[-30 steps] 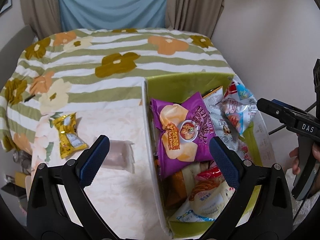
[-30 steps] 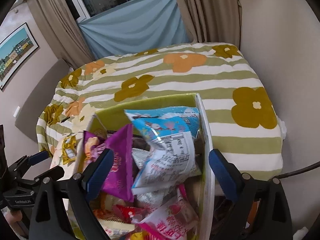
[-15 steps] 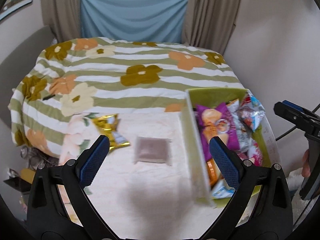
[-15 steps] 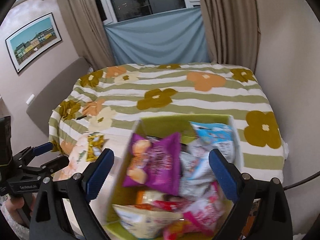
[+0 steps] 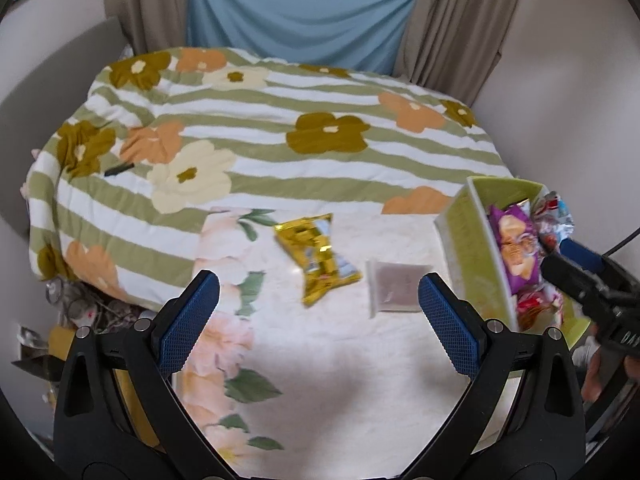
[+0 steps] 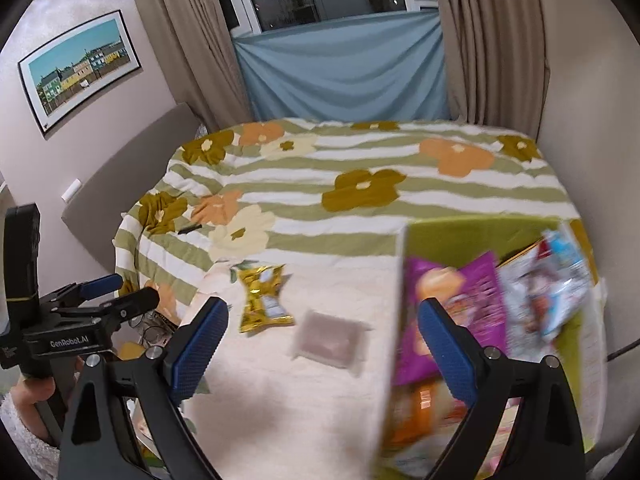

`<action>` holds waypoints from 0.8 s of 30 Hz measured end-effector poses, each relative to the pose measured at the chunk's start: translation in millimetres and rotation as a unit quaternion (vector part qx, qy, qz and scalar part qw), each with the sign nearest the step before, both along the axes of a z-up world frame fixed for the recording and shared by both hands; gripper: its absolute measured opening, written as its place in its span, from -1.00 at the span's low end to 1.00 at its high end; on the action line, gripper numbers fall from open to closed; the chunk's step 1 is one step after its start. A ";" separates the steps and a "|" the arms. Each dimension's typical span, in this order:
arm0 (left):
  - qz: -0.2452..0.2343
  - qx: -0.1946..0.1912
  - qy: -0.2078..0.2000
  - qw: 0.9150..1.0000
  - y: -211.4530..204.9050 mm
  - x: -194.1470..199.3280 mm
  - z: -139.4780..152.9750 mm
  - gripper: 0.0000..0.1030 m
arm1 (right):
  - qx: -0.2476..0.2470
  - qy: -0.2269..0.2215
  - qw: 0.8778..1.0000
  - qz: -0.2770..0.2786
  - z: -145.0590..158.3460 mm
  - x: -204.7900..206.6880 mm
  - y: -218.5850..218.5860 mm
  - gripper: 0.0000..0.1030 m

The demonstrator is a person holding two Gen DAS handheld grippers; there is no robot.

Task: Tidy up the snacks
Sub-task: 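Move both open tools toward the gold bag and pink square packet, then grasp the gold bag with the left tool while the right tool grasps the pink square packet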

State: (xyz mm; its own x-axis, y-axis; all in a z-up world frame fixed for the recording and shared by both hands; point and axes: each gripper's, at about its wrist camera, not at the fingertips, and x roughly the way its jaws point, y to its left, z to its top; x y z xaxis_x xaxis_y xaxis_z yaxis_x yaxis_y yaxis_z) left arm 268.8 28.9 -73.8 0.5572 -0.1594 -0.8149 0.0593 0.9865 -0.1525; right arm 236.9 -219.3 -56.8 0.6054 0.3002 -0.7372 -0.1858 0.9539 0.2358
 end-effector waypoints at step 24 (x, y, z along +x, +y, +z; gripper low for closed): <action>-0.034 -0.069 0.131 0.988 9.6 132.2 -172.8 0.92 | -0.055 0.084 0.988 -0.120 -149.7 41.2 66.1 0.84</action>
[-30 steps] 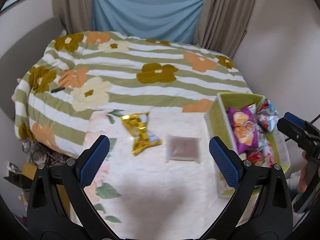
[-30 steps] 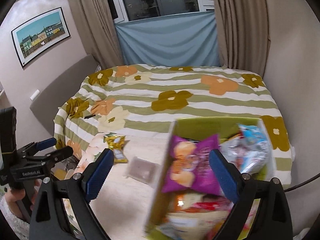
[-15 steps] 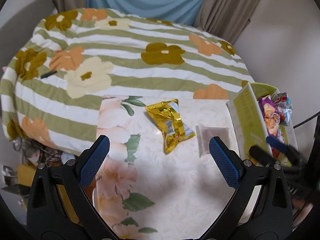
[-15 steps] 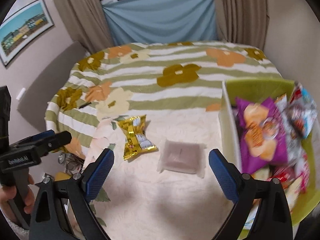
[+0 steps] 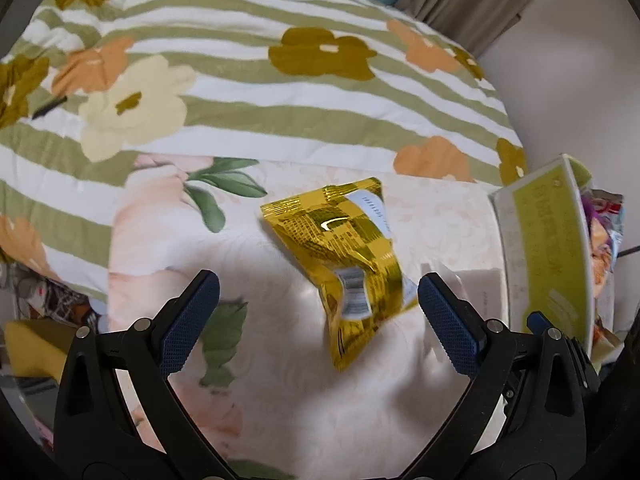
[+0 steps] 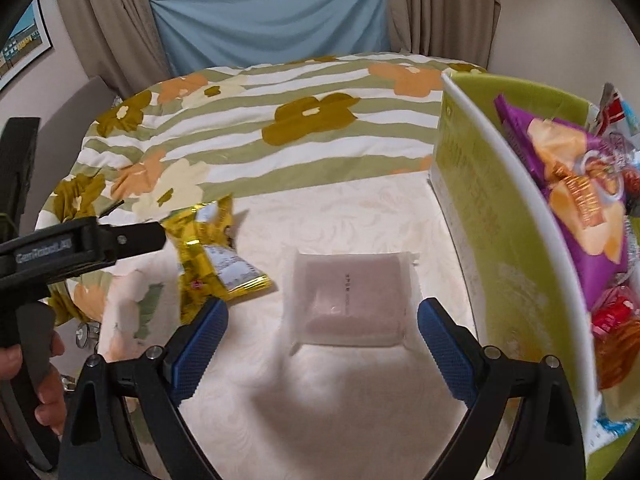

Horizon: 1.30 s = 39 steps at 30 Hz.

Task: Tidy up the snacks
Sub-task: 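Grasp the gold bag with the left tool while the right tool grasps the pink square packet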

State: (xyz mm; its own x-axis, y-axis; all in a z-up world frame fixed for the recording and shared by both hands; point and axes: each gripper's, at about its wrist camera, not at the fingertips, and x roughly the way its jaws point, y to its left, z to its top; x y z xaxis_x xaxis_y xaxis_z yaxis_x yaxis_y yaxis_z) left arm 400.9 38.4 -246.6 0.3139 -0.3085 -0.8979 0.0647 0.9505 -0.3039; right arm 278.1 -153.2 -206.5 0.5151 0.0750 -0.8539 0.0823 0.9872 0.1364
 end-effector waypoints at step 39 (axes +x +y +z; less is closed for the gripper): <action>-0.027 0.020 -0.005 0.999 -15.0 7.6 -31.7 0.03 | -0.063 -0.013 0.998 0.011 -49.8 23.1 -0.7 0.84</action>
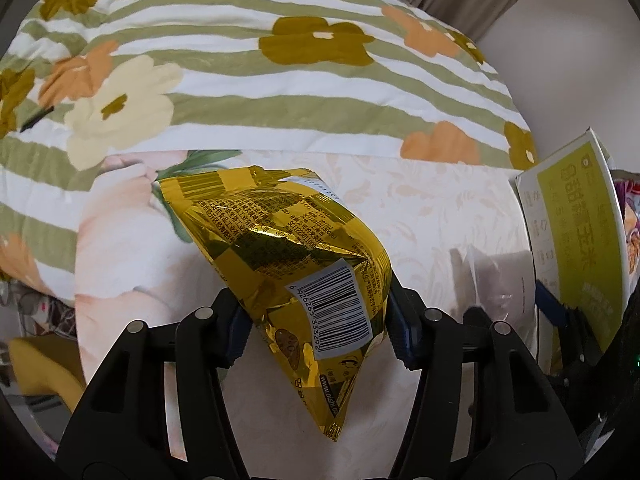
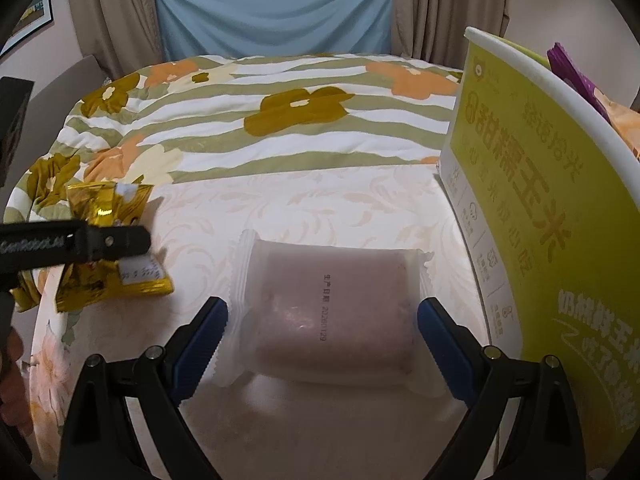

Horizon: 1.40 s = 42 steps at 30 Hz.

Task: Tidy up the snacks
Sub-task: 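Grasp the gold bag with the left tool while the right tool grasps the pink square packet, then carry the gold bag with the left tool while the right tool carries the square packet to the box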

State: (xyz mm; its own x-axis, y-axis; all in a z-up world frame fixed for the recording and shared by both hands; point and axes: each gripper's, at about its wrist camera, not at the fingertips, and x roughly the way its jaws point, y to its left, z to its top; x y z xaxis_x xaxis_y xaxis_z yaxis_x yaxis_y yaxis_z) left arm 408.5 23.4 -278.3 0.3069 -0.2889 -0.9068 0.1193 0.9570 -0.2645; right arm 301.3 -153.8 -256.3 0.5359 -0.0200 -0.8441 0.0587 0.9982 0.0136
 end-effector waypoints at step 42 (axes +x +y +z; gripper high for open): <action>-0.109 -0.093 -0.138 0.980 -45.5 -83.8 193.5 0.03 | 0.052 -0.104 0.993 -0.035 174.2 -84.2 -34.1 0.36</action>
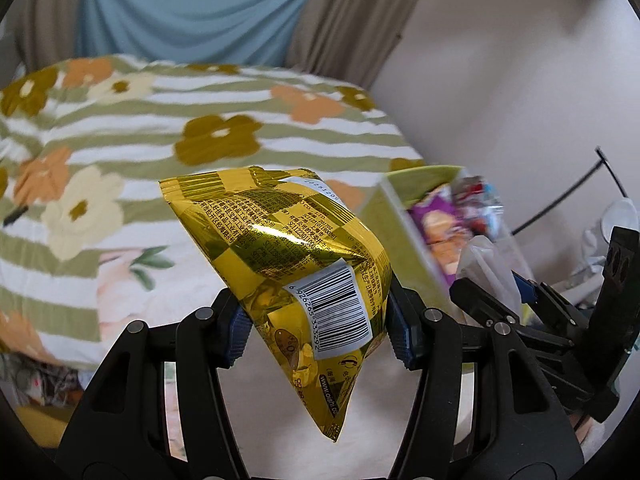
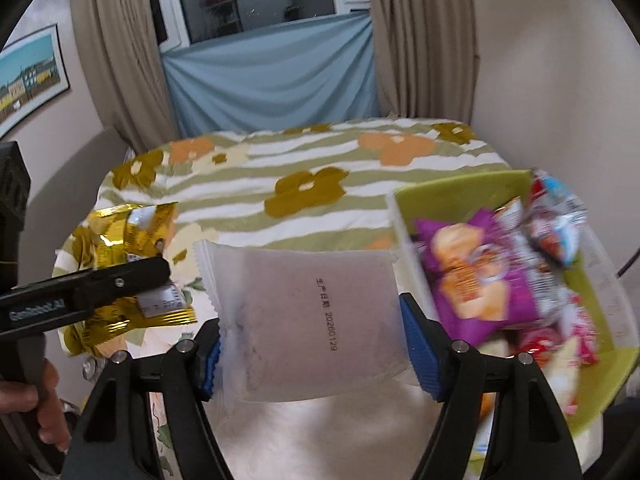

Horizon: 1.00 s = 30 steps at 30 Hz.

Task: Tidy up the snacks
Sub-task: 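Carry the gold bag with the left tool while the right tool carries the square packet to the box, then release the gold bag into the box while the right tool releases the square packet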

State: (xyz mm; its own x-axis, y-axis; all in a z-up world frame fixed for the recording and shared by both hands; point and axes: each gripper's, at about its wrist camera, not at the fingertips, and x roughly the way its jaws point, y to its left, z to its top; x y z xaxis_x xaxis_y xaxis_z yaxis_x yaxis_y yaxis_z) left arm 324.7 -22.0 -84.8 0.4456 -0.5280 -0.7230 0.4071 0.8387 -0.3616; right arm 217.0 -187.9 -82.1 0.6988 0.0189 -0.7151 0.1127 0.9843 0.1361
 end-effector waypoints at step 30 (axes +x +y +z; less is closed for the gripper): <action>0.067 0.014 0.016 0.998 -202.3 -88.5 -8.5 0.91 | 0.035 0.022 0.999 0.013 8.2 -71.0 -230.1 0.36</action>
State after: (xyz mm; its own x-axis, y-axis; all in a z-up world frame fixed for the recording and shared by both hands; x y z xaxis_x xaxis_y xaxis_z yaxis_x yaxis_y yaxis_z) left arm 236.2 -224.3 -93.3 0.4875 -0.4452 -0.7511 0.2798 0.8946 -0.3486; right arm 146.0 -418.0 -74.0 0.6656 0.0874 -0.7412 0.0942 0.9754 0.1996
